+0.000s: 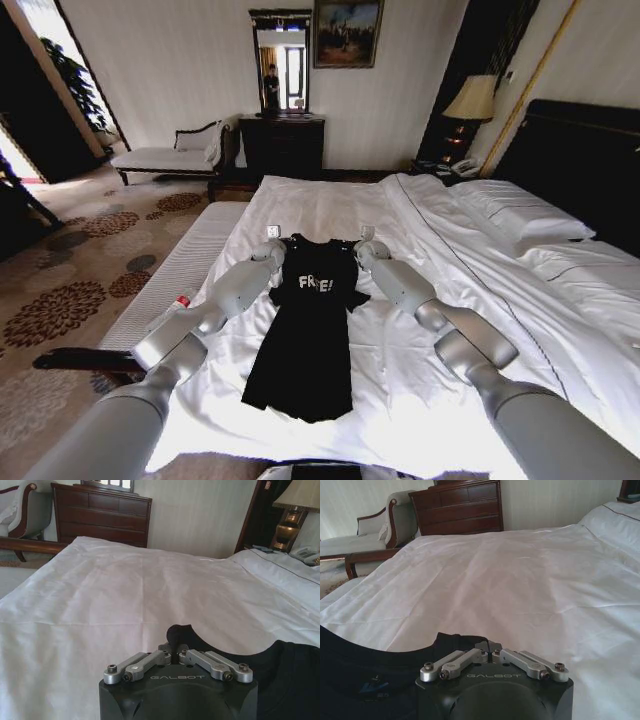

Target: Fold the clothes on the bed.

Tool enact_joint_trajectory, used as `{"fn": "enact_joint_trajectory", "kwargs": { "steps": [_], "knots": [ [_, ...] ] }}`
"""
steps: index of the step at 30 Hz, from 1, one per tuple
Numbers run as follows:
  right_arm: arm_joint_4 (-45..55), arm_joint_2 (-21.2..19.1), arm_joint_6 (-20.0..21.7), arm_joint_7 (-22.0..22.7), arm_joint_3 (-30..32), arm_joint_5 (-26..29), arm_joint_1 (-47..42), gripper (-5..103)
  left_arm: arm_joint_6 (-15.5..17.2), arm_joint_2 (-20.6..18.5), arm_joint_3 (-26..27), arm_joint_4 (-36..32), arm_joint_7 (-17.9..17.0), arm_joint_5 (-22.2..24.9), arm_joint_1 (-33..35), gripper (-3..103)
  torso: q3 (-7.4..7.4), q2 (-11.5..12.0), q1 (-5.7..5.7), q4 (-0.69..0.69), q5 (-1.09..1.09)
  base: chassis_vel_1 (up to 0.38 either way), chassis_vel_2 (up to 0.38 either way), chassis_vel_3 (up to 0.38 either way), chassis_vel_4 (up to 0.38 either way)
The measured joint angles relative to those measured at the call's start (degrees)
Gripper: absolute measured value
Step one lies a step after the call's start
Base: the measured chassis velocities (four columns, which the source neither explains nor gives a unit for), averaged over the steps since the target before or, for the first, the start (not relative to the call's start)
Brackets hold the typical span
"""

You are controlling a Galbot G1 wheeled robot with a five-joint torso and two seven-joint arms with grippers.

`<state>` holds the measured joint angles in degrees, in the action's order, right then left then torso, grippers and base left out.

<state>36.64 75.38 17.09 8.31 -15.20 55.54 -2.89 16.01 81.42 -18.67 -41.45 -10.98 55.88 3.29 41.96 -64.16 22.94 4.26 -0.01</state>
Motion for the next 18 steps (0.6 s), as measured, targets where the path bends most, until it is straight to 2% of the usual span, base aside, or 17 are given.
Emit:
{"fn": "enact_joint_trajectory", "kwargs": {
  "steps": [4,7,10,13,16,17,18],
  "knots": [
    [-1.04,0.04,-1.71,-1.07,0.70,-1.02,-0.05,0,-0.12,0.78,0.89,1.12,-0.59,-0.65,0.20,2,0.00,0.00,0.00,0.02,0.01,0.000,0.000,0.000,0.000],
    [-2.43,0.63,-2.67,-1.21,1.63,-2.17,-0.31,0,-0.14,1.48,2.11,3.00,-1.10,-1.39,0.86,2,0.00,0.00,0.00,-0.01,0.01,0.000,0.000,0.000,0.000],
    [-3.18,0.86,-3.02,-1.23,1.75,-2.67,-0.39,0,-0.33,2.16,3.06,4.39,-0.49,-2.74,1.05,2,0.00,0.00,0.00,-0.03,0.01,0.000,0.000,0.000,0.000],
    [-3.96,1.01,-3.39,-1.29,1.77,-3.51,-1.08,0,-0.62,4.22,5.27,7.44,0.77,-6.17,1.29,2,0.00,0.00,0.00,-0.01,0.01,0.000,0.000,0.000,0.000],
    [-3.53,0.88,-3.31,-1.34,1.78,-3.90,-1.61,0,-0.40,5.04,6.61,8.23,0.77,-6.60,1.32,2,0.00,0.00,0.00,0.01,0.01,0.000,0.000,0.000,0.000],
    [-3.05,0.65,-2.99,-1.60,1.77,-4.31,-1.96,-3,-0.23,5.35,7.24,8.61,0.76,-6.73,1.33,2,0.00,0.00,0.00,0.02,0.02,0.000,0.000,0.000,0.000],
    [-2.08,0.15,-2.35,-2.19,1.70,-4.88,-2.45,2,0.10,5.70,8.02,9.21,0.63,-7.06,1.35,1,0.00,0.00,0.00,0.02,0.01,0.000,0.000,0.000,0.000]
  ]
}}
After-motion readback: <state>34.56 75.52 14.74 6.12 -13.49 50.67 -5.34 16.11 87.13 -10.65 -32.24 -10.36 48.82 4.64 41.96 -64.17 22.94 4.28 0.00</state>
